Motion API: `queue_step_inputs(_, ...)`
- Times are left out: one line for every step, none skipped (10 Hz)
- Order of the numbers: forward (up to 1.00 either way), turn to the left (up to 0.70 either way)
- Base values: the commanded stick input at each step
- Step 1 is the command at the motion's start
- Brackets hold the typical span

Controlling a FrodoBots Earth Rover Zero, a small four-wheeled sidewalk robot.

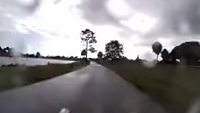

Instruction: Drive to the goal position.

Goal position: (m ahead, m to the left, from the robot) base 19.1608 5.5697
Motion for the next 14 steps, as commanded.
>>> queue_step_inputs(1.00, 0.00)
queue_step_inputs(1.00, 0.00)
queue_step_inputs(1.00, 0.00)
queue_step_inputs(1.00, 0.00)
queue_step_inputs(1.00, 0.00)
queue_step_inputs(1.00, 0.00)
queue_step_inputs(1.00, 0.00)
queue_step_inputs(1.00, 0.00)
queue_step_inputs(1.00, 0.00)
queue_step_inputs(1.00, 0.00)
queue_step_inputs(1.00, 0.00)
queue_step_inputs(1.00, 0.00)
queue_step_inputs(1.00, 0.00)
queue_step_inputs(1.00, 0.00)
